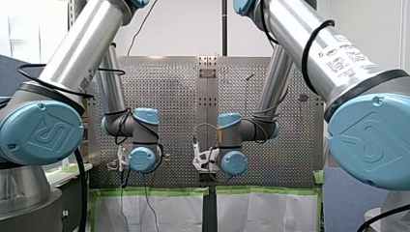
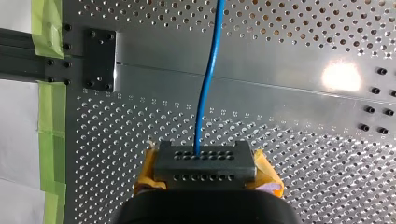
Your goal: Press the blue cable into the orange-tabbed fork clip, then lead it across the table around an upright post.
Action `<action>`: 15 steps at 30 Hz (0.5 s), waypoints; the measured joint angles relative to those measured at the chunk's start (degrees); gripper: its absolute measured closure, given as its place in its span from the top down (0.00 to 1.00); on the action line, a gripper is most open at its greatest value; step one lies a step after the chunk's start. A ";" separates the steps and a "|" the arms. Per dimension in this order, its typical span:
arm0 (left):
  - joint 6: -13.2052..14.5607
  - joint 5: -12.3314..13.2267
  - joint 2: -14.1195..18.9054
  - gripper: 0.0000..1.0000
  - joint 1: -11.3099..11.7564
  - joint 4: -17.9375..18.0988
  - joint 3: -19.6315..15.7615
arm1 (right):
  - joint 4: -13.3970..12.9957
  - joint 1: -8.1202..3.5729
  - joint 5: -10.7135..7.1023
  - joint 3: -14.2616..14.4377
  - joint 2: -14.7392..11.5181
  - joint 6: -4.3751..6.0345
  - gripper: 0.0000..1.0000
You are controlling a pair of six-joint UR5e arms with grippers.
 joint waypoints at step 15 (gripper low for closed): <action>3.15 3.74 3.73 0.00 -0.36 -1.98 -2.67 | 2.99 1.76 2.98 -2.99 -2.89 0.36 0.00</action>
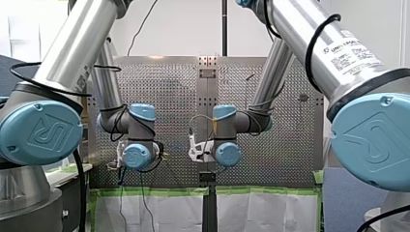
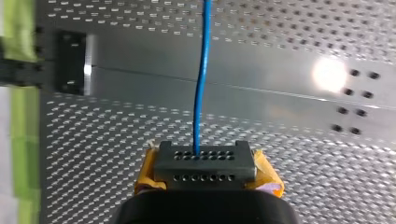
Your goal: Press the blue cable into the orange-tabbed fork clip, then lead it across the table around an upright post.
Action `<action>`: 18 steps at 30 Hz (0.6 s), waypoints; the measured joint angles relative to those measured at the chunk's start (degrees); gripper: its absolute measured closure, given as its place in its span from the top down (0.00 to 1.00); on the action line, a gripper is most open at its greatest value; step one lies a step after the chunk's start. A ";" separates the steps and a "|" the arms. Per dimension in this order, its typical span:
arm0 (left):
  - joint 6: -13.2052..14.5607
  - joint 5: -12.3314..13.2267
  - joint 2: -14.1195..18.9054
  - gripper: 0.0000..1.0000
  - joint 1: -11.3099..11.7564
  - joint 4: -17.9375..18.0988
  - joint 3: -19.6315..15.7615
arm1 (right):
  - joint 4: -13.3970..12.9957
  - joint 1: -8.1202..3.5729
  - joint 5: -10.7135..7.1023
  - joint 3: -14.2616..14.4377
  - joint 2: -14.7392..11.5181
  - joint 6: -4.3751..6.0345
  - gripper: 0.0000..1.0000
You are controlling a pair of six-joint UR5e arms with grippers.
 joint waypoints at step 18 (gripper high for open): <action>-6.47 2.41 10.25 0.00 1.21 -10.10 1.31 | 9.59 -1.57 -3.12 -4.22 -9.53 5.33 0.00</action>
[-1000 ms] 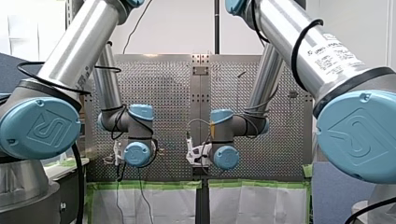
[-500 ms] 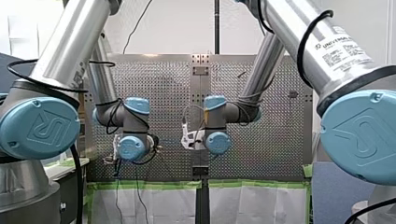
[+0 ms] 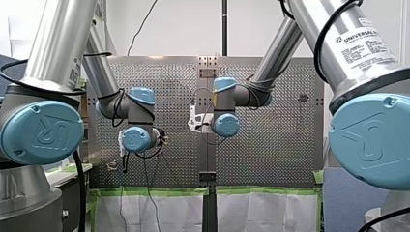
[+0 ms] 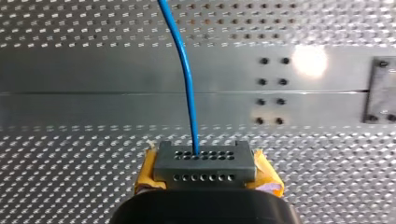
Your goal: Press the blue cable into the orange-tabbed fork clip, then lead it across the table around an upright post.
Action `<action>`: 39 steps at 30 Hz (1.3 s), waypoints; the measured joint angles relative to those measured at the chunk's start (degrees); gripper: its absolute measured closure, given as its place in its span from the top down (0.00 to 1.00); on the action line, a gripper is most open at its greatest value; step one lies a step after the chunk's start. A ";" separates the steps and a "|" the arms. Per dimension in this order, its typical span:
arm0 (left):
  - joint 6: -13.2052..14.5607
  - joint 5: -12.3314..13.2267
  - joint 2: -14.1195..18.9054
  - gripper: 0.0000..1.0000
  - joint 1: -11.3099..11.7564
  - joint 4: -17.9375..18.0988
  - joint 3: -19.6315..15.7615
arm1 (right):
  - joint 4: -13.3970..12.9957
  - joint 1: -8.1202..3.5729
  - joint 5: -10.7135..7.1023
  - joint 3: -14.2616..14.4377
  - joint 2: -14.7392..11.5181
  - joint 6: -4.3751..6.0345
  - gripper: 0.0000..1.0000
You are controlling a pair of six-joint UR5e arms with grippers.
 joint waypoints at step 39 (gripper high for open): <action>-10.84 8.47 -14.35 0.00 11.24 1.01 8.47 | -0.59 -3.36 -5.01 -14.65 18.68 1.47 0.00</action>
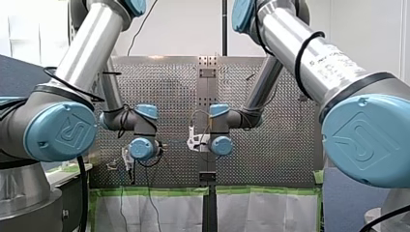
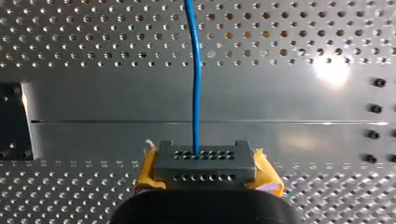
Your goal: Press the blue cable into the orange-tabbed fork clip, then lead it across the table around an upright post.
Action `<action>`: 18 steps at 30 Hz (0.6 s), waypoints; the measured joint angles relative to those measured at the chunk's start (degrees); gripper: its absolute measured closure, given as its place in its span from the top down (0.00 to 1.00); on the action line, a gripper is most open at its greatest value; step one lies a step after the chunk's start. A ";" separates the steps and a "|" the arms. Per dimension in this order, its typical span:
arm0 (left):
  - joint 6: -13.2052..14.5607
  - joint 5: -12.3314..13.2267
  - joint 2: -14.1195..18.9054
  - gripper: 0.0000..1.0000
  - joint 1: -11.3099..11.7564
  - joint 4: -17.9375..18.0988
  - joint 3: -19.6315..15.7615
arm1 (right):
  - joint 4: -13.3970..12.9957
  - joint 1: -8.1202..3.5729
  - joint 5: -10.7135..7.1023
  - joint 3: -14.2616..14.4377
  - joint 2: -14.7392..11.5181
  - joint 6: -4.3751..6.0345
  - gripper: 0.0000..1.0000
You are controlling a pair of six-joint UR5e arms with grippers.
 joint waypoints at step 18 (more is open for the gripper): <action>1.50 3.29 -9.21 0.00 8.72 -3.67 7.52 | 1.70 -0.15 -0.94 -6.96 9.06 -0.45 0.00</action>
